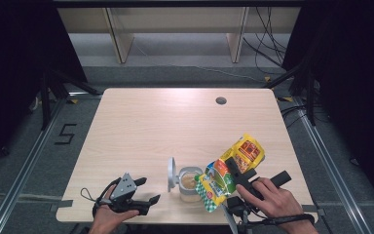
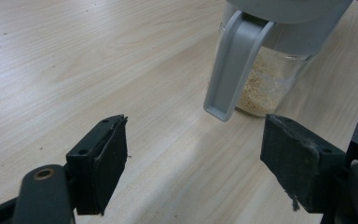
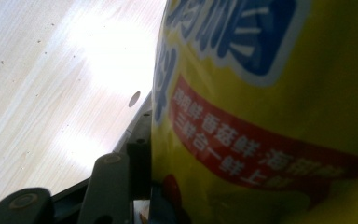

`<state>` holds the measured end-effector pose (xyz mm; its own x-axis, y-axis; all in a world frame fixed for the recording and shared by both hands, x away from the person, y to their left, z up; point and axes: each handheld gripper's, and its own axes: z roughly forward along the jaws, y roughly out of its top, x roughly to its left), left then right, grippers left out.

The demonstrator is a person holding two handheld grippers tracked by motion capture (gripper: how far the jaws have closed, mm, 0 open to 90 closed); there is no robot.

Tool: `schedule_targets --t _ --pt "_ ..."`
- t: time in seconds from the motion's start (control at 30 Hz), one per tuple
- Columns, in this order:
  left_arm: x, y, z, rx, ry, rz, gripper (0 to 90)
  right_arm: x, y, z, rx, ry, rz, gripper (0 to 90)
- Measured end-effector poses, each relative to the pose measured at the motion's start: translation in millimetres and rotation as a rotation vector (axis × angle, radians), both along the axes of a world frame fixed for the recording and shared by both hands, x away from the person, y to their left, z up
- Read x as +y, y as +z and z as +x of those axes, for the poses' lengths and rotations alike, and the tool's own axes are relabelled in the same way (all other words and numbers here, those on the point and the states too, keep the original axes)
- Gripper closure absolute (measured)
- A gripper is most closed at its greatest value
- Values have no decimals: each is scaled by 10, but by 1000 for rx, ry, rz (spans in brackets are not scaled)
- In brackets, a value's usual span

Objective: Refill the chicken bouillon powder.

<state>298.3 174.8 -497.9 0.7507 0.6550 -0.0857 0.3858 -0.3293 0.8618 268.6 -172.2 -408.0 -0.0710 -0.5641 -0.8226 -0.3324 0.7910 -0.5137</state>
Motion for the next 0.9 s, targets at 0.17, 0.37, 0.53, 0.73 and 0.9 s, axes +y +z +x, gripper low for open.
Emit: schedule_targets --t 0.17,0.37,0.53,0.73,0.9 --pt "-2 0 -1 -3 4 -5 221 2 -11 5 8 1 2 533" --pt "0 2 -4 -4 7 2 221 -4 -6 7 7 -1 8 533" --pt "-1 0 -2 -3 4 -2 221 0 -22 7 11 -4 12 533" --pt "0 -1 -2 -4 2 6 221 1 -24 4 12 -10 21 533" --pt "1 3 -5 -3 4 8 221 -1 -10 9 7 -1 11 533"
